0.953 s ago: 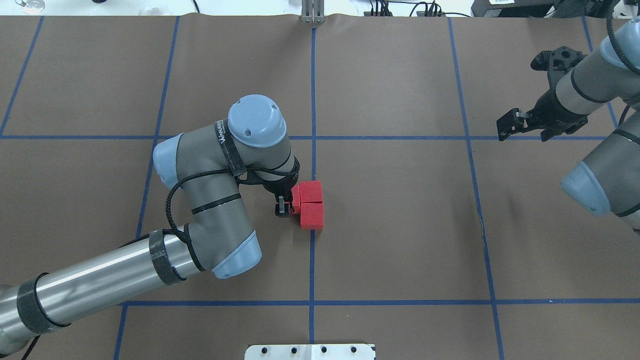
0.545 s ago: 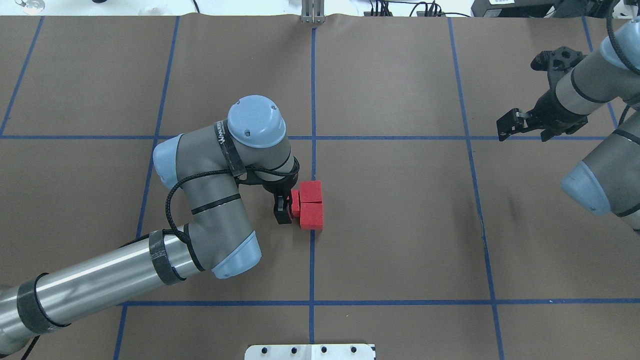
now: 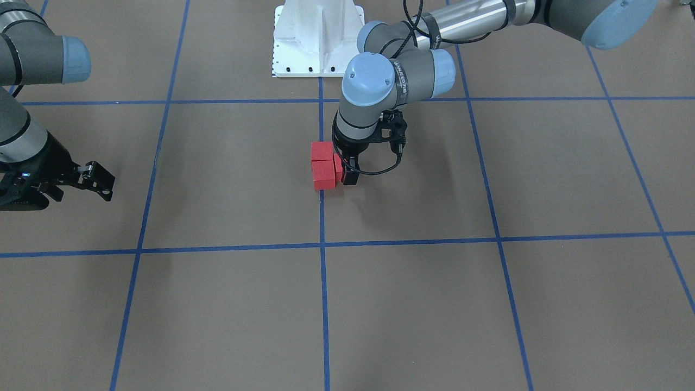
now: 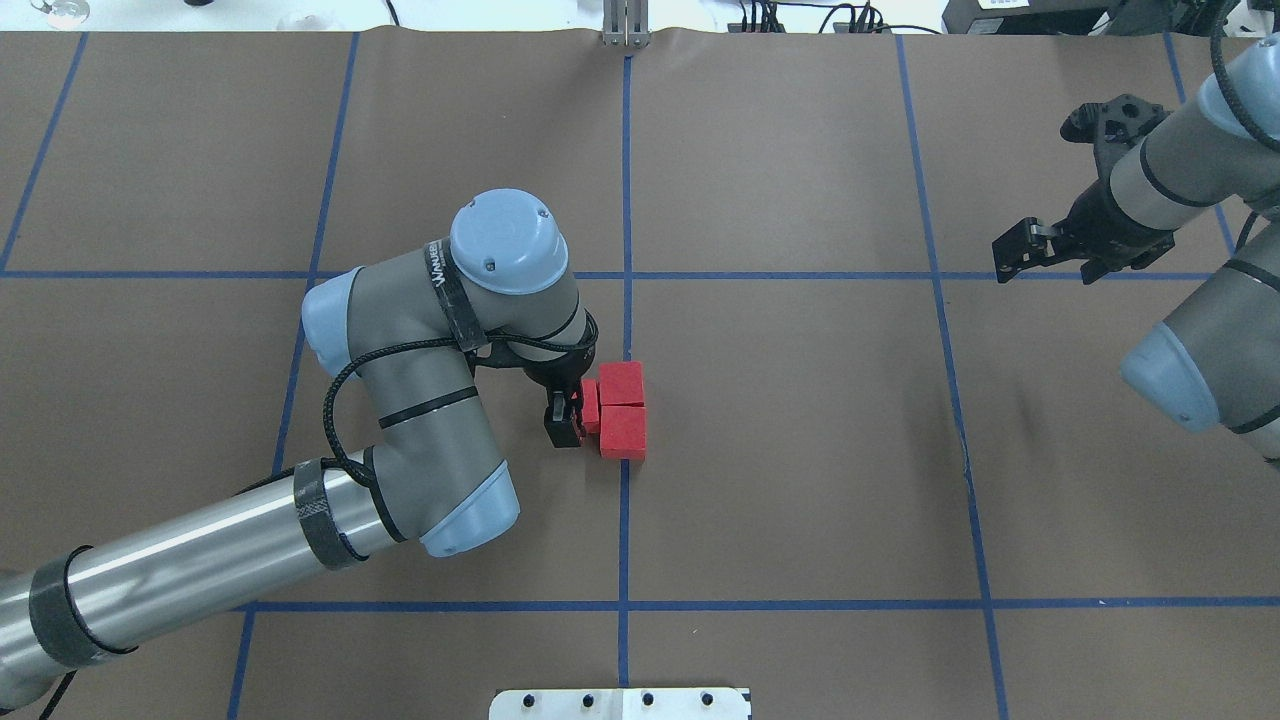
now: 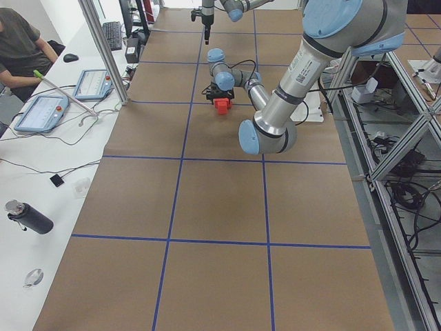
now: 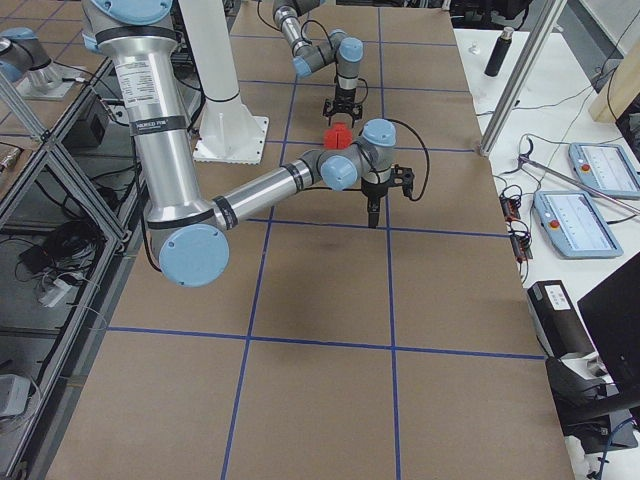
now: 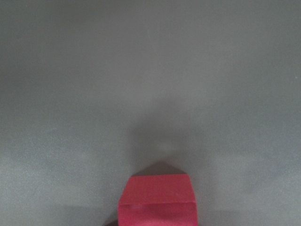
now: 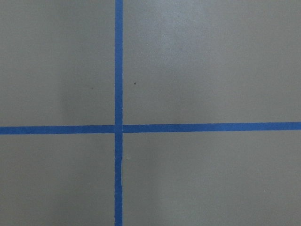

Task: Form red blocks into L shape at center

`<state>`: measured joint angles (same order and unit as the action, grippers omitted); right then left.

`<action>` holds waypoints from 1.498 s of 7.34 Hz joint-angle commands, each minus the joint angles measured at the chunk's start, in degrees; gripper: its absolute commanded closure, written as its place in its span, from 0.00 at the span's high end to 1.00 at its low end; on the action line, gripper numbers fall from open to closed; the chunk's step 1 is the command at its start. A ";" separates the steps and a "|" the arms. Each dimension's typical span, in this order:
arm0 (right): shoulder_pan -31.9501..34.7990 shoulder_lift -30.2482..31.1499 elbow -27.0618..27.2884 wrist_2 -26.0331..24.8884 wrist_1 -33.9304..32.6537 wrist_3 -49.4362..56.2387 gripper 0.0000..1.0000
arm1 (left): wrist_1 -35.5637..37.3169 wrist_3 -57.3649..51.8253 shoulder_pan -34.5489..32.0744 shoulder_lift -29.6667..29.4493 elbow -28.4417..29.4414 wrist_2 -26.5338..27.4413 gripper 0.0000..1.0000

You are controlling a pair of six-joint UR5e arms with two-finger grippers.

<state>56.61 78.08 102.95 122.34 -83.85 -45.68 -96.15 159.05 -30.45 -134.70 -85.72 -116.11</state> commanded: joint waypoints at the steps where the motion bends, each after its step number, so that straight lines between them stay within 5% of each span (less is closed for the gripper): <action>1: -0.01 -0.03 -0.03 0.00 0.00 -0.02 1.00 | 0.09 -2.08 -0.31 2.22 -4.60 -2.34 1.00; 11: -0.18 -0.38 0.15 0.00 0.00 -0.20 1.00 | 3.25 0.21 5.66 5.41 -9.82 -2.10 1.00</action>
<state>56.46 77.70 103.09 122.34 -83.85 -45.87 -92.92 159.09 -24.99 -129.41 -95.93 -118.44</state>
